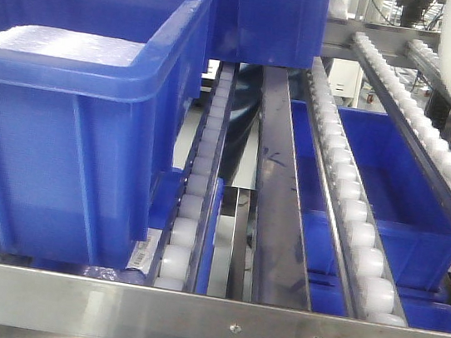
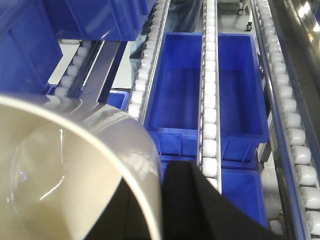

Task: Move white bin to right shelf second layer
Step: 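Drive up to the roller shelf with blue bins, then move the held white bin over the roller shelf with the right gripper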

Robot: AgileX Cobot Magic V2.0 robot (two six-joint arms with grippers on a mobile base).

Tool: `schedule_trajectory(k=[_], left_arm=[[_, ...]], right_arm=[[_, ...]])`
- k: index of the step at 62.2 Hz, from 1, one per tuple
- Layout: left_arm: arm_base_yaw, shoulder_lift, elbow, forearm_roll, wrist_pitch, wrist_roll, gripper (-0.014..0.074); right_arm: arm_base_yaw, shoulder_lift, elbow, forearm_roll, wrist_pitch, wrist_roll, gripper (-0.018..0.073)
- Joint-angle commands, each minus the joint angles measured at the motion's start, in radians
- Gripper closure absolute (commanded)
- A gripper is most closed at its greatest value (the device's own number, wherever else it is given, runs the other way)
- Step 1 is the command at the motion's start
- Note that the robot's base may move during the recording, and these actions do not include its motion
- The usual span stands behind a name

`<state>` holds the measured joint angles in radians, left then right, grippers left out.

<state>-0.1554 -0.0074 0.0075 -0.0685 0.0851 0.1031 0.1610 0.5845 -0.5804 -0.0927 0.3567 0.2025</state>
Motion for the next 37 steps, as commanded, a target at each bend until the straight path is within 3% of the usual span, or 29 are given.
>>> schedule_trajectory(k=[1,37], left_arm=[[-0.001,-0.014,0.037,-0.005,-0.085,-0.004,0.0512],[-0.001,-0.014,0.037,-0.005,-0.085,-0.004,0.0512]], right_arm=[[-0.006,0.003,-0.034,-0.007,-0.104,-0.001,0.0503],[-0.006,0.003,-0.034,-0.007,-0.104,-0.001,0.0503]])
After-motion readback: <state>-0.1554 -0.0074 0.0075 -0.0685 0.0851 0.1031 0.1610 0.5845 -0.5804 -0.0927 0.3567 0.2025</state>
